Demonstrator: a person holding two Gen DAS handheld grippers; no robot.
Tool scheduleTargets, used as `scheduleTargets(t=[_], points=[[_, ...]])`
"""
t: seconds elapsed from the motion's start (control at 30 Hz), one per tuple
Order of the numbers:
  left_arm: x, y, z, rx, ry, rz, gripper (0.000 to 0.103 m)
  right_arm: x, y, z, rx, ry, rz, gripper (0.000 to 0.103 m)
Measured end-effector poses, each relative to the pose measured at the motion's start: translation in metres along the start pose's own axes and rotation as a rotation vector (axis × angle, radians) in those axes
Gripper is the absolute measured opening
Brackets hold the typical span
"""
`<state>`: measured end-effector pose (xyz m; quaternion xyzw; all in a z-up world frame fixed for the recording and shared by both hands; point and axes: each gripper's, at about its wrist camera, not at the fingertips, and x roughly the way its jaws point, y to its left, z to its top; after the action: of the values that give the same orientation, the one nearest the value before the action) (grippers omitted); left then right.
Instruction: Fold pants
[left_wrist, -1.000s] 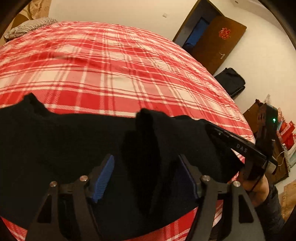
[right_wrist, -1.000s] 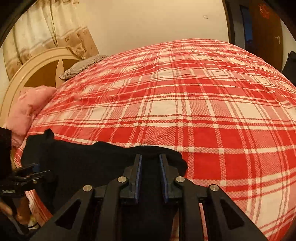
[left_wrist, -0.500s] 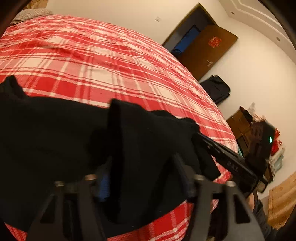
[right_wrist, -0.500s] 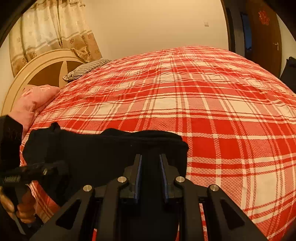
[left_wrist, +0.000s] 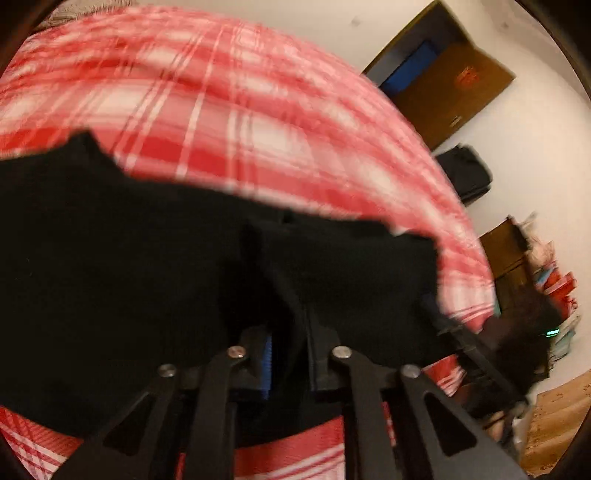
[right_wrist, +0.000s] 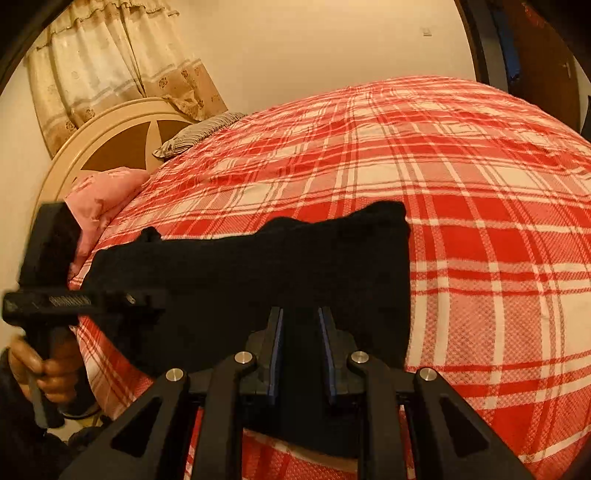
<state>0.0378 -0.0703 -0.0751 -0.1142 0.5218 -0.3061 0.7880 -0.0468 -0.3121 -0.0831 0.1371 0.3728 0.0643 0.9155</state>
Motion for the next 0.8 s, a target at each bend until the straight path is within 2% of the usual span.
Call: scheduleTargets(t=[0.03,0.1,0.13,0.2,0.23,0.3,0.33,0.37,0.4,0.47,0.57,0.63,0.8], points=[[-0.002,-0.001,0.001,0.025,-0.032,0.005,0.021,-0.001,0.001,0.004,0.004,0.01,-0.003,0.02],[-0.009,-0.005,0.007,0.069,-0.049,0.055,0.026,-0.013,0.0,0.011,0.01,-0.034,-0.009,0.02],[-0.015,-0.005,0.009,0.082,-0.074,0.094,0.039,-0.018,-0.001,0.015,0.007,-0.059,-0.019,0.02],[-0.032,-0.004,0.015,0.095,-0.168,0.148,0.055,-0.026,-0.004,0.024,-0.004,-0.097,-0.046,0.02],[-0.039,-0.003,0.014,0.098,-0.198,0.149,0.059,-0.025,-0.007,0.03,-0.006,-0.102,-0.064,0.02],[-0.053,-0.006,0.018,0.112,-0.253,0.136,0.059,-0.017,-0.009,0.037,-0.014,-0.098,-0.074,0.02],[-0.056,-0.005,0.018,0.119,-0.263,0.136,0.059,-0.003,-0.011,0.042,-0.041,-0.064,-0.097,0.02],[-0.056,-0.008,0.019,0.133,-0.27,0.143,0.059,0.009,-0.015,0.044,-0.056,-0.031,-0.139,0.02],[-0.054,-0.009,0.018,0.145,-0.265,0.153,0.059,0.027,-0.02,0.045,-0.062,0.015,-0.216,0.02],[-0.045,-0.014,0.019,0.156,-0.24,0.155,0.059,0.035,-0.031,0.046,-0.03,-0.043,-0.241,0.02],[-0.041,-0.012,0.015,0.173,-0.218,0.16,0.066,0.04,-0.025,0.051,-0.026,-0.039,-0.3,0.02],[-0.043,-0.013,0.012,0.181,-0.208,0.148,0.07,0.035,-0.024,0.051,-0.02,-0.049,-0.293,0.021],[-0.038,-0.008,0.01,0.174,-0.187,0.115,0.07,0.002,-0.013,0.045,0.037,-0.116,-0.163,0.023]])
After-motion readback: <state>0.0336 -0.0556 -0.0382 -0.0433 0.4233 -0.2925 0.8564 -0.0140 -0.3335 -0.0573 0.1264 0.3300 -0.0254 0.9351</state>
